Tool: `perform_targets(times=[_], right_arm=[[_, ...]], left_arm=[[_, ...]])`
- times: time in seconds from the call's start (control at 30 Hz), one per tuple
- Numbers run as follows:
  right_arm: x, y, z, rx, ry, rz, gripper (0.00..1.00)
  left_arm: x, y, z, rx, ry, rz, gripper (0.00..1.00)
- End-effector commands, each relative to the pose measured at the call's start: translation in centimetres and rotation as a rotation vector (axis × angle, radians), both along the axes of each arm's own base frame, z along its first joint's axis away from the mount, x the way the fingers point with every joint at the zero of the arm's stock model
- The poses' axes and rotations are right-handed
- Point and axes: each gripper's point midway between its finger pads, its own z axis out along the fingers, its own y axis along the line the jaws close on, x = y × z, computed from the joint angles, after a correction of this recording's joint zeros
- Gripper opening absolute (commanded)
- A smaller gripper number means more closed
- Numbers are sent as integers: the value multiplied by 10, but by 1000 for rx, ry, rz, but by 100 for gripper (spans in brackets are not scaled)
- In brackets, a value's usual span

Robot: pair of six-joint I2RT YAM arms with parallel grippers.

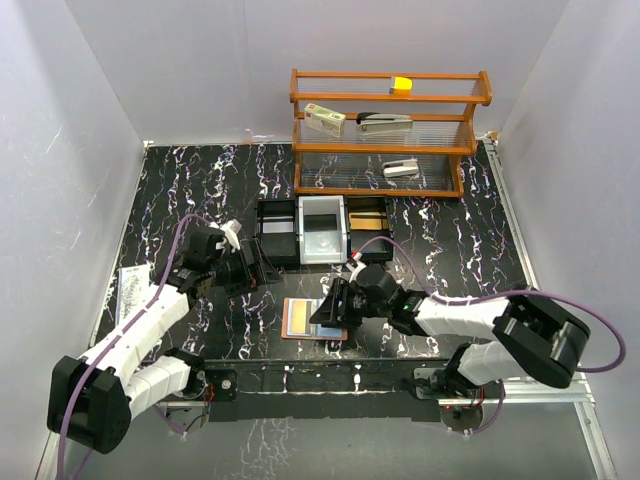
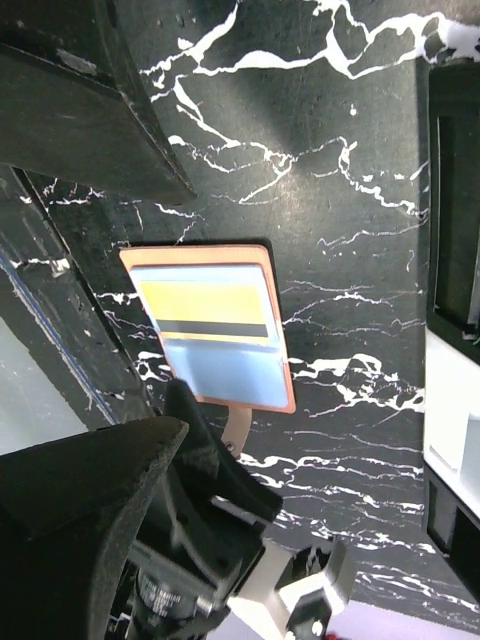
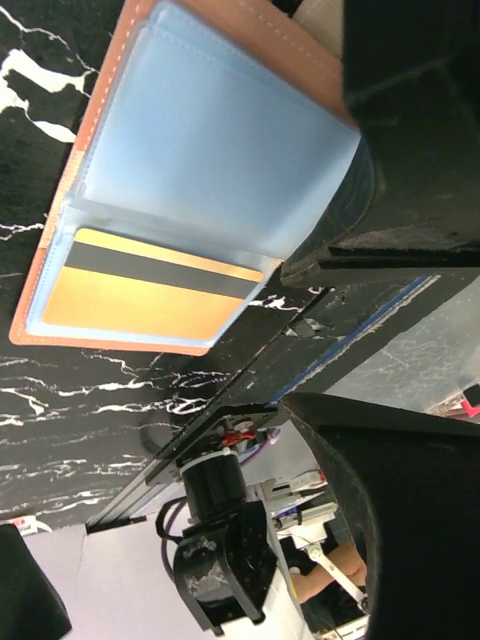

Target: Take the credit cards out of the card holder

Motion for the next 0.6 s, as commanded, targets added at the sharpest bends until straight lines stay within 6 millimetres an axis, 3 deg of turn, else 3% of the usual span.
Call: perform_targets(times=[0.0,0.17,0.33,0.57], right_arm=[[19,24,19,73,-39,-41,43],[22,32,8,54,-31,-17,39],[26,38,-6,9,-16,4,34],[31,24,-30,-103,15,-60,32]], left_arm=[[-9,-9,4,-62,35,-41,84],[-18,-16,0,-107,59,-82,81],[-24,-26,1,-181,69,-121,70],[-29,-29,-9,-164,114,-149,55]])
